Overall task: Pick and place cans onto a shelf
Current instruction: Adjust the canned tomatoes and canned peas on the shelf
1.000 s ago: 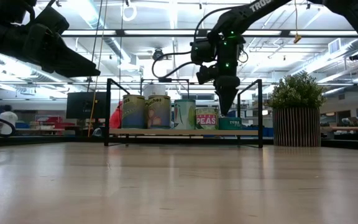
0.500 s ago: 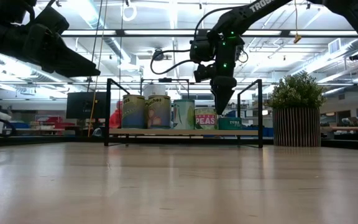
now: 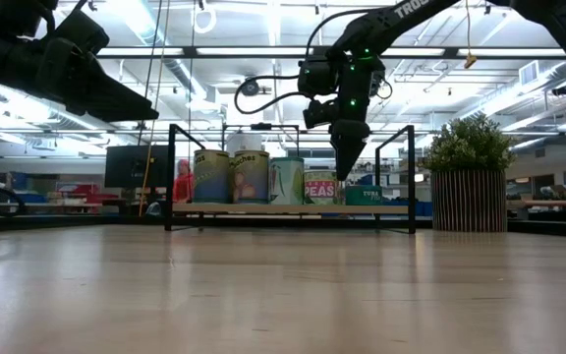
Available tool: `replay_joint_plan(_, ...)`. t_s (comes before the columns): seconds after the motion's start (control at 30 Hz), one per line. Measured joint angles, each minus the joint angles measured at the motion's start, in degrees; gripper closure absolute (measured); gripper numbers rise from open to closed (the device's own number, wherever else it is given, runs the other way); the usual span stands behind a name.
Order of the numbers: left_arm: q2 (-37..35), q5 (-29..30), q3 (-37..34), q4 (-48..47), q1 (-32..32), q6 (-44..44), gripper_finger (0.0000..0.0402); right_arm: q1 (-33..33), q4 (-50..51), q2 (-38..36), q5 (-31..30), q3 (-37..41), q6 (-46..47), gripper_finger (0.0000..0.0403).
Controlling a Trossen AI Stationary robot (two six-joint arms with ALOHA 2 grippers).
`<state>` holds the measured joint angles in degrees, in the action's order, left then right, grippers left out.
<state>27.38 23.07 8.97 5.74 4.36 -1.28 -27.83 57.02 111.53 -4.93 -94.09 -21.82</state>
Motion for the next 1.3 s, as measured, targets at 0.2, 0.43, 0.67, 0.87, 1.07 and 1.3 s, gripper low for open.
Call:
replay_joint_plan(0.2, 0.0, 0.0, 0.0, 0.0, 0.0, 0.0, 0.0027, 0.0, 0.0, 0.0, -0.1, 0.0, -0.3, 0.0053)
replay_joint_plan(0.43, 0.0, 0.0, 0.0, 0.0, 0.0, 0.2, 0.0027, 0.0, -1.8, 0.0, -1.2, 0.0, -0.7, 0.0053)
replay_joint_plan(0.67, 0.0, 0.0, 0.0, 0.0, 0.0, 0.2, 0.0027, 0.4, 0.8, 0.0, -3.9, 0.0, -0.9, 0.0053)
replay_joint_plan(0.87, 0.0, 0.0, 0.0, 0.0, 0.0, 0.2, 0.0027, 2.3, 3.5, 0.0, -6.5, 0.0, -0.4, 0.0053)
replay_joint_plan(1.07, 0.0, 0.0, 0.0, 0.0, 0.0, 0.5, 0.0027, 5.6, 5.7, 0.0, -12.0, -1.7, 2.3, 0.0053)
replay_joint_plan(1.3, 0.0, 0.0, 0.0, 0.0, 0.0, 0.6, 0.0027, 10.1, 9.1, 0.0, -20.7, -3.3, 8.8, 0.0053)
